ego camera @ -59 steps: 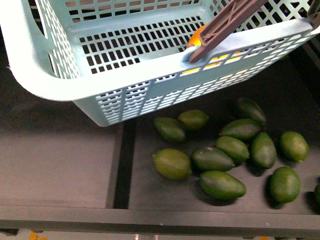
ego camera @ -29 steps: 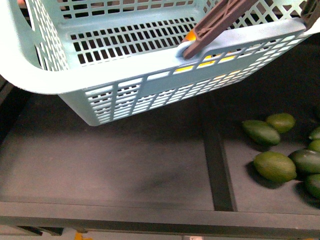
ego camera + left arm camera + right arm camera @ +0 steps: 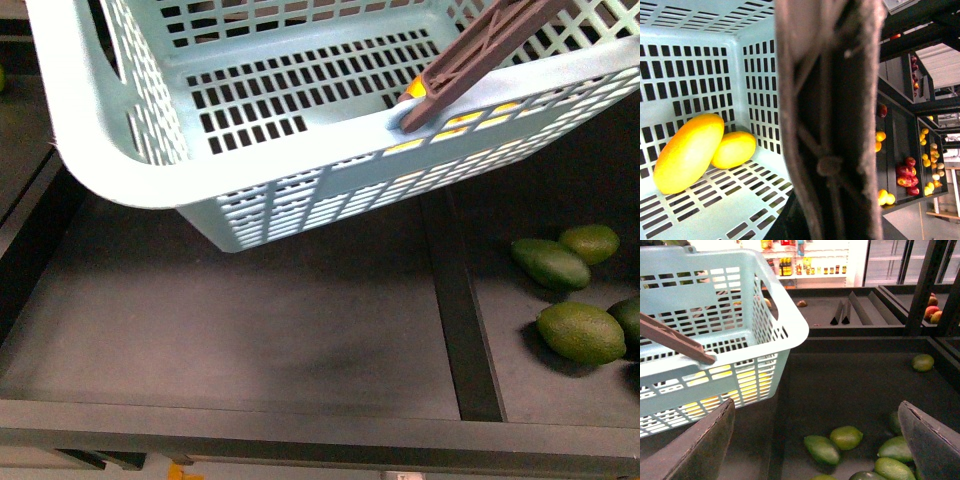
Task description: Pick lemon and mango into basket
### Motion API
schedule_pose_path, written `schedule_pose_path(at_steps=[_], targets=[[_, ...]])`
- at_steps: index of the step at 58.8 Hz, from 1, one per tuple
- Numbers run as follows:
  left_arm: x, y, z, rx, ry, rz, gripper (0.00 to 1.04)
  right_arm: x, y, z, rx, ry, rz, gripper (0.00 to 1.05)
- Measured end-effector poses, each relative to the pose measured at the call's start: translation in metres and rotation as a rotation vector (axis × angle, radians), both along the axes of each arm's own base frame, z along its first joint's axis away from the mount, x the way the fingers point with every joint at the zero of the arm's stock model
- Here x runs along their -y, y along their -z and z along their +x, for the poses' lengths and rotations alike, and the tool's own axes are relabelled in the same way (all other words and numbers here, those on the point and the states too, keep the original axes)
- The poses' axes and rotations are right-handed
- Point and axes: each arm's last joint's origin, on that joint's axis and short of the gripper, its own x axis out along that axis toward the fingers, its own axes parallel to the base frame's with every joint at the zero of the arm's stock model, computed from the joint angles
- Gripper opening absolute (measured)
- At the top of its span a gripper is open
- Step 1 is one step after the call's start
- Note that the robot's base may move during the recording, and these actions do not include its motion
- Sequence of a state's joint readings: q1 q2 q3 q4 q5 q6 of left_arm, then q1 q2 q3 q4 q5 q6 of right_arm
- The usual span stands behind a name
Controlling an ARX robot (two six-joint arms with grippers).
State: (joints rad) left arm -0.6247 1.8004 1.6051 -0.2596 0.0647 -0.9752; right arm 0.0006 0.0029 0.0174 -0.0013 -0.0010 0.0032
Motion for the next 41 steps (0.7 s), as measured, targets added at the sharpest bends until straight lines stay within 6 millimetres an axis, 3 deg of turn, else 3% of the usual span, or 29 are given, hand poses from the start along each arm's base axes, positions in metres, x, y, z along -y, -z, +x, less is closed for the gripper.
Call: schedule_pose_path(at_steps=[10, 15, 21, 27, 41], targets=[[-0.002, 0.000, 0.001, 0.007, -0.021, 0.010, 0.05, 0.000, 0.000, 0.000, 0.000, 0.000, 0.000, 0.96], [-0.001, -0.001, 0.003, -0.053, -0.285, 0.068, 0.05, 0.000, 0.000, 0.000, 0.000, 0.000, 0.000, 0.96], [-0.001, 0.000, 0.014, -0.078, -0.589, -0.026, 0.05, 0.000, 0.000, 0.000, 0.000, 0.000, 0.000, 0.96], [-0.011, 0.004, 0.036, -0.077, -0.716, -0.076, 0.05, 0.000, 0.000, 0.000, 0.000, 0.002, 0.000, 0.96], [-0.040, 0.023, 0.098, -0.117, -0.793, -0.170, 0.05, 0.000, 0.000, 0.000, 0.000, 0.000, 0.000, 0.96]])
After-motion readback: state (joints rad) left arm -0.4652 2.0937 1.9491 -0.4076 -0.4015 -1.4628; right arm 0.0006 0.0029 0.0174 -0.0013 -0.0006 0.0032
